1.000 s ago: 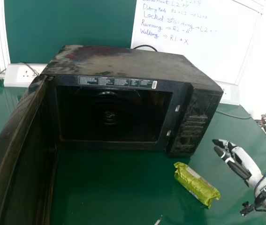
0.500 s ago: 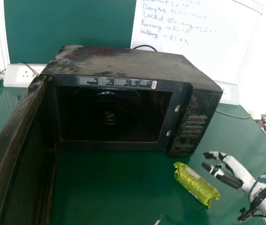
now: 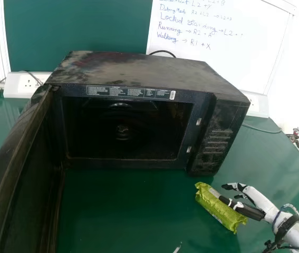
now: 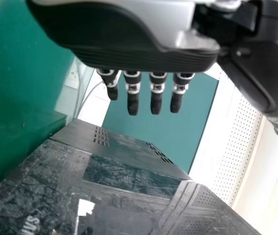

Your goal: Put biscuit inside oven

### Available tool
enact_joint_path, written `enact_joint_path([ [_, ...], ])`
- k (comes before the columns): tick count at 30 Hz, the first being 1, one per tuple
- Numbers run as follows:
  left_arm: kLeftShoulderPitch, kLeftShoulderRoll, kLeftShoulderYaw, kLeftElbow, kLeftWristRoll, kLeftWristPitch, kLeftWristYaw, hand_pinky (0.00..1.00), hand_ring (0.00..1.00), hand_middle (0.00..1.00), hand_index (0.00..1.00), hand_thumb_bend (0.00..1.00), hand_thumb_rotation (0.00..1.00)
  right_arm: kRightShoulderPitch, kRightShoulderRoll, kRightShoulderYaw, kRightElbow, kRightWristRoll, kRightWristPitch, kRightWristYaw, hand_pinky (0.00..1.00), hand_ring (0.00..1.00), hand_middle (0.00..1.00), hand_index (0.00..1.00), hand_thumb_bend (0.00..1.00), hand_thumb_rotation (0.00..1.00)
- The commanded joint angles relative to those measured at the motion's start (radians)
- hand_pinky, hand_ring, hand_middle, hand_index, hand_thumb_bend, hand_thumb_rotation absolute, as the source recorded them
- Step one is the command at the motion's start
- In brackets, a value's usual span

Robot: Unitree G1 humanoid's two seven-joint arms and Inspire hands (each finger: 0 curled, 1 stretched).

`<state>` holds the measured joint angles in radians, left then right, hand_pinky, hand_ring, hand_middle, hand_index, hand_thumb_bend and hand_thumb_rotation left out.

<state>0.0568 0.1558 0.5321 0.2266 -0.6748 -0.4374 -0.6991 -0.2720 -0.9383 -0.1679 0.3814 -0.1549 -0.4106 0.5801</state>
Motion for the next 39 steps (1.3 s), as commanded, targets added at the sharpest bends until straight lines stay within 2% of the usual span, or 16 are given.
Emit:
enact_joint_path([
  [1,0.025,-0.017,-0.008,0.002,-0.001,0.004,0.004,0.89,0.95,0.99,0.99,1.00,0.59,-0.012,-0.017,0.010,0.009,-0.008,-0.011,-0.003,0.85,0.90,0.93,0.90,0.99,0.42],
  [5,0.023,-0.018,-0.007,0.008,-0.002,0.000,0.000,0.89,0.95,0.99,0.98,1.00,0.59,-0.018,-0.022,0.017,0.015,-0.001,-0.011,0.008,0.85,0.90,0.92,0.90,0.99,0.40],
  [14,0.025,-0.023,-0.010,0.004,-0.001,-0.003,0.000,0.90,0.95,0.99,0.99,1.00,0.59,-0.020,-0.049,0.038,0.003,-0.014,0.006,0.046,0.84,0.90,0.94,0.91,1.00,0.42],
  [18,0.027,-0.026,-0.011,0.000,0.003,-0.005,0.004,0.89,0.95,0.99,0.99,1.00,0.59,-0.039,-0.057,0.048,0.028,-0.013,-0.019,0.058,0.84,0.90,0.93,0.91,1.00,0.42],
  [21,0.028,-0.026,-0.012,-0.003,0.000,-0.003,0.001,0.89,0.95,0.99,0.99,1.00,0.59,-0.061,-0.074,0.058,0.033,-0.016,0.003,0.080,0.85,0.91,0.93,0.91,1.00,0.42],
  [27,0.032,-0.029,-0.015,-0.011,0.007,-0.002,0.009,0.89,0.95,0.99,0.99,1.00,0.59,-0.112,-0.111,0.074,0.068,-0.037,-0.004,0.106,0.83,0.89,0.91,0.92,1.00,0.39],
  [32,0.035,-0.034,-0.017,-0.016,-0.003,0.002,0.003,0.90,0.95,1.00,0.99,1.00,0.58,-0.135,-0.138,0.087,0.074,-0.084,0.001,0.081,0.80,0.88,0.91,0.92,1.00,0.38],
  [35,0.035,-0.034,-0.015,-0.013,-0.001,-0.001,0.001,0.90,0.96,1.00,0.99,1.00,0.58,-0.140,-0.150,0.095,0.083,-0.138,-0.015,0.034,0.80,0.87,0.90,0.91,1.00,0.40],
  [39,0.038,-0.036,-0.017,-0.019,0.001,0.003,0.007,0.91,0.96,0.99,0.98,1.00,0.58,-0.134,-0.161,0.102,0.075,-0.184,-0.002,0.001,0.82,0.87,0.90,0.91,1.00,0.42],
])
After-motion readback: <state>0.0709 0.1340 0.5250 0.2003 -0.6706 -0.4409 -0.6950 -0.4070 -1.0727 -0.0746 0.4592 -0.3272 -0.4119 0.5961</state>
